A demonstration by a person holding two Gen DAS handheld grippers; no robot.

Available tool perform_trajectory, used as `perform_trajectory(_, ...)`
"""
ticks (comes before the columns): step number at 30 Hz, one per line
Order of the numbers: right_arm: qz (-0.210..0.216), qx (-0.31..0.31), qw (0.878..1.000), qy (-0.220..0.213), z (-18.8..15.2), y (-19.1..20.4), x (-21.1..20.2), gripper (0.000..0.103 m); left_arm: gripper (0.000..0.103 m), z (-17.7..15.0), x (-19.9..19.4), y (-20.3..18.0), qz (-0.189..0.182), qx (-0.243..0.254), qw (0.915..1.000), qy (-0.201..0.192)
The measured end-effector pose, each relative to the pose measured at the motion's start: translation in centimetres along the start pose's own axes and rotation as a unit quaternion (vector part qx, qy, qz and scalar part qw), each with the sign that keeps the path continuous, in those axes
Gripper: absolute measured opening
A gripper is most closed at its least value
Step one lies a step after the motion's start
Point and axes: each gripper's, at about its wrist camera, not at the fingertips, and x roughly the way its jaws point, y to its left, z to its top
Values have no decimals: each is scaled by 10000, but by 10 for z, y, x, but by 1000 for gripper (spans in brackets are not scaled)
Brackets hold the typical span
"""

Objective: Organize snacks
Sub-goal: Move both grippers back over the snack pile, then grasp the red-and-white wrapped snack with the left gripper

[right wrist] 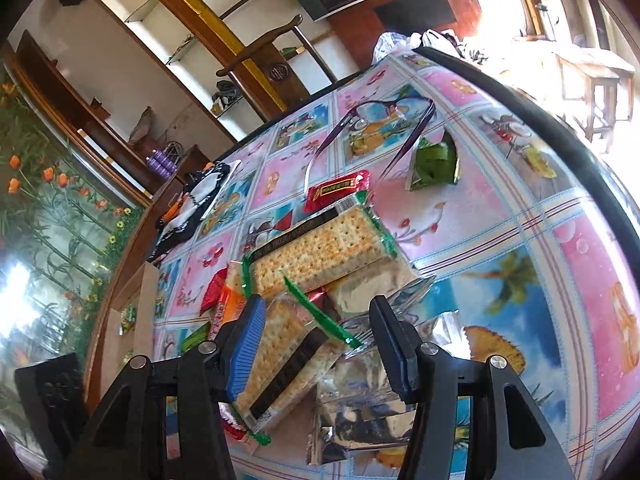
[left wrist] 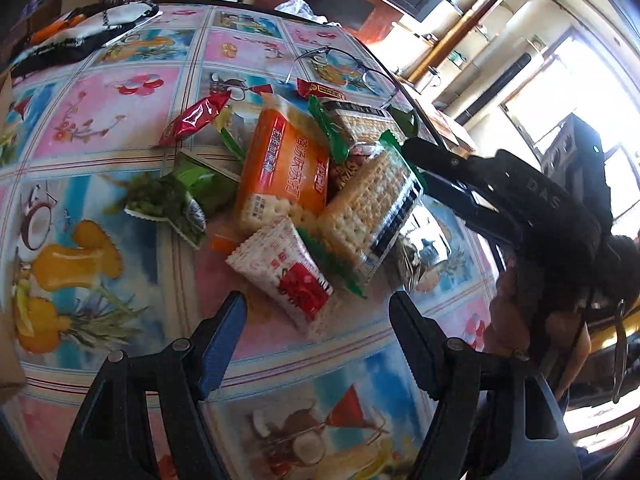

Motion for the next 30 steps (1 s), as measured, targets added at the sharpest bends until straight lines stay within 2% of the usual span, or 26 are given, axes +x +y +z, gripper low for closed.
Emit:
perform_trajectory(2,40,8,10000,-8,-1,1,-1,57,73,3,5,-6,197,62,9997,-100)
perform_trajectory(5,47,40,10000,-60,-1,0,-4,58,73,6,16,-14,787,349,9961,-175)
perform_trajectory(9,106,108,9999,-26,-2,-1,-4,59,68,9,14,-7,954,567,9932,-362)
perform_trajectory(12,-17,97,9999,-32,-3,0,-5,65,38,11,10,5,1379,627,9874,-466)
perform_trajectory(13,-12,111,9999,0,-4,0,-4,68,38,13,9,9,1441,616,9863,-506)
perform_trajectory(16,81,10,9999,141,-9,7,3,68,33,17,6,21,1374,449,9881,-529)
perform_trajectory(19,53,-174,9995,243,-14,15,9,69,33,17,5,21,1419,486,9872,-534)
perform_trajectory(24,192,-236,9995,106,-13,15,4,69,33,17,-1,28,1262,276,9901,-558)
perform_trajectory(27,939,-299,9950,173,-14,23,1,69,33,22,-11,37,1026,40,9921,-716)
perform_trajectory(30,583,-626,9963,-91,-16,33,-6,70,36,24,-19,45,1049,-72,9908,-849)
